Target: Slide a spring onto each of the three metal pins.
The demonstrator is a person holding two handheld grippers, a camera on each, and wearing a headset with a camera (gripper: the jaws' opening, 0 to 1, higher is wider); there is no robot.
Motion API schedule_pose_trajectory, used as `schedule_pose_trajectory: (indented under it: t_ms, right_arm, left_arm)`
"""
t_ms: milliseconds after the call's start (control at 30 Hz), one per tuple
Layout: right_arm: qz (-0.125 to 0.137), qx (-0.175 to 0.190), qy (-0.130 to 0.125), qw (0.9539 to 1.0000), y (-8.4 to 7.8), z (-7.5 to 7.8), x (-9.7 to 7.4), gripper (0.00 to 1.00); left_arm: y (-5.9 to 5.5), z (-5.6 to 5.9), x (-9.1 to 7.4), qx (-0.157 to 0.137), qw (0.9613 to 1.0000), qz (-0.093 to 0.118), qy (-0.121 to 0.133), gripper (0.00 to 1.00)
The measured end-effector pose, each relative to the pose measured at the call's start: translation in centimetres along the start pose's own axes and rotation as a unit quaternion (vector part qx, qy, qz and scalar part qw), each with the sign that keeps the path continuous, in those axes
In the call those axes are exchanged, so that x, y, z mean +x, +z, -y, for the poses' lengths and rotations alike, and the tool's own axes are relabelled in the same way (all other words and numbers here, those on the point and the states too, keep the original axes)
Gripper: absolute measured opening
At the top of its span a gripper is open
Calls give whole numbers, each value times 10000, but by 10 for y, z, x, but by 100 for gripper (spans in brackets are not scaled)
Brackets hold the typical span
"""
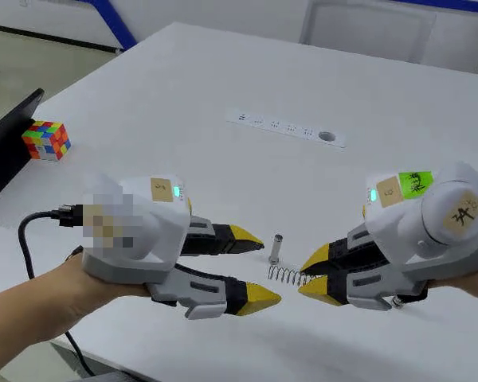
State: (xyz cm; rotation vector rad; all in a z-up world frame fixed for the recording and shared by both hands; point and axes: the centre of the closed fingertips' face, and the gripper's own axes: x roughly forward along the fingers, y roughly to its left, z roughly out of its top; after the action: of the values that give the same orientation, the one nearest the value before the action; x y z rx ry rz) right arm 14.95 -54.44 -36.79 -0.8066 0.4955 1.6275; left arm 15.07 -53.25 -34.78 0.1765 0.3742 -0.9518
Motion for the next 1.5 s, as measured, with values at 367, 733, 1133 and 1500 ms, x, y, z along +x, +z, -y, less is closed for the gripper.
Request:
schedule_pose_trajectory:
  t_ms: [367,733,1133,1500]
  right_arm:
    - [160,-114,165,9997,8,-9,-2,11]
    - [217,-210,276,9992,11,-13,0,11]
    - [447,-351,362,9977,15,-17,-4,11]
    - [477,-154,459,9977,5,-17,-3,14]
  left_arm:
    - [0,8,3,71,9998,-82,-185,22]
    - [-4,19,5,165,9987,-241,-408,13]
    - [3,27,1,341,9977,-141,-577,10]
    - [6,28,-1,327,9977,-89,-594,10]
